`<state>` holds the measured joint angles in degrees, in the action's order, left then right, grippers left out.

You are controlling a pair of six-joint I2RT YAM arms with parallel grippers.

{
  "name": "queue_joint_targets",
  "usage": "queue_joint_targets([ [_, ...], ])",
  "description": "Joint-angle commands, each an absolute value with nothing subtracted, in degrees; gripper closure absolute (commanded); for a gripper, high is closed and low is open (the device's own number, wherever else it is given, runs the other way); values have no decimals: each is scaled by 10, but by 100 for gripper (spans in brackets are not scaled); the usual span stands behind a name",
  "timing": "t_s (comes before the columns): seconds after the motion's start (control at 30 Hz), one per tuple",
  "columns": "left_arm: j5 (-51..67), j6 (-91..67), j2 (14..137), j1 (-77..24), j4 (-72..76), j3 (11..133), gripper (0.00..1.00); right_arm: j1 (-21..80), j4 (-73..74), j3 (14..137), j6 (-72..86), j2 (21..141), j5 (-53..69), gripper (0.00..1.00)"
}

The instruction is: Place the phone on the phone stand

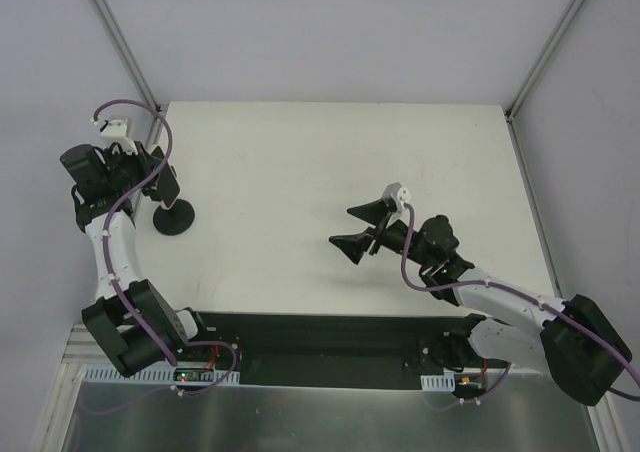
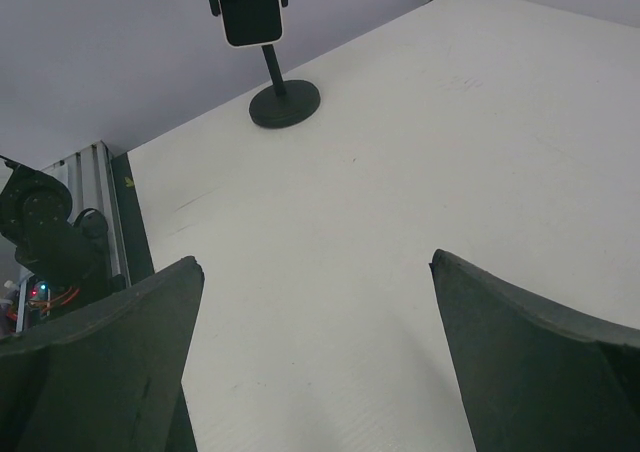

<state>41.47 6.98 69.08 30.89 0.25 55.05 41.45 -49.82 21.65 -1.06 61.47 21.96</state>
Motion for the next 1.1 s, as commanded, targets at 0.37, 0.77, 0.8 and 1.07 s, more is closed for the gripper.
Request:
queue_joint_targets([
  [0.37, 345, 72, 637, 319, 98, 508, 67, 412, -547, 215, -11, 604, 237, 0],
  [0.77, 244, -117, 469, 290, 164, 425, 4, 412, -517, 206, -2, 592, 109, 0],
  [0.8, 210, -133, 449, 281, 148, 420, 6, 413, -510, 204, -2, 585, 88, 3],
  [1.07, 236, -236, 346, 59, 106, 388, 9, 412, -265, 241, 48, 466, -203, 4],
])
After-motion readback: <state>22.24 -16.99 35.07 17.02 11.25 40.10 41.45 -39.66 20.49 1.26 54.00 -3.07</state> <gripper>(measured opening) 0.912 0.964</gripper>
